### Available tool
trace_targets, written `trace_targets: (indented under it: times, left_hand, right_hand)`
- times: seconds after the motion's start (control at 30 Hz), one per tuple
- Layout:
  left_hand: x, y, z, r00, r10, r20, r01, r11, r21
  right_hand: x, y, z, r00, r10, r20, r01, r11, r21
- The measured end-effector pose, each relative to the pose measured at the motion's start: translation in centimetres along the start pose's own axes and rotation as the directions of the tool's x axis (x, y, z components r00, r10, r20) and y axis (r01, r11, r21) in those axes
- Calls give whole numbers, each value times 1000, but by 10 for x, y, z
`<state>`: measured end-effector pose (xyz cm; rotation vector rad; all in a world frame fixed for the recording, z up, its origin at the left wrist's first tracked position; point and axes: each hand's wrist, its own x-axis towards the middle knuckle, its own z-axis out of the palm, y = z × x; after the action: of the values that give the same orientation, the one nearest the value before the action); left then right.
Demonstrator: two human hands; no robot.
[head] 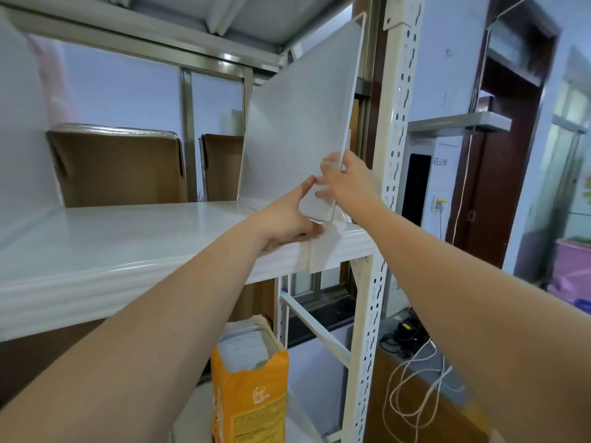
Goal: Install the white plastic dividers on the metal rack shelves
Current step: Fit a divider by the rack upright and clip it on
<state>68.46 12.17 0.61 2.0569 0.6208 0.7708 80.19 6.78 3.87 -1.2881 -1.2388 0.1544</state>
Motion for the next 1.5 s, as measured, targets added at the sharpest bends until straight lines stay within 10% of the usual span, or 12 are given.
trace_targets:
  times: [0.43,0.67,1.5]
  left_hand:
    - [-1,-4,3,999,15,-37,-10,992,124]
    - [-12,6,12,993,110,-52,-76,895,440]
    - [-8,8,17,989,129,-77,-74,864,497]
  right_hand:
    - [8,-16,5,934,-353,-54,221,689,-690]
    - [12,-25,12,903,-399,-159,227,757,-612]
    - [32,-8,22,895,-425,-136,273,762,-587]
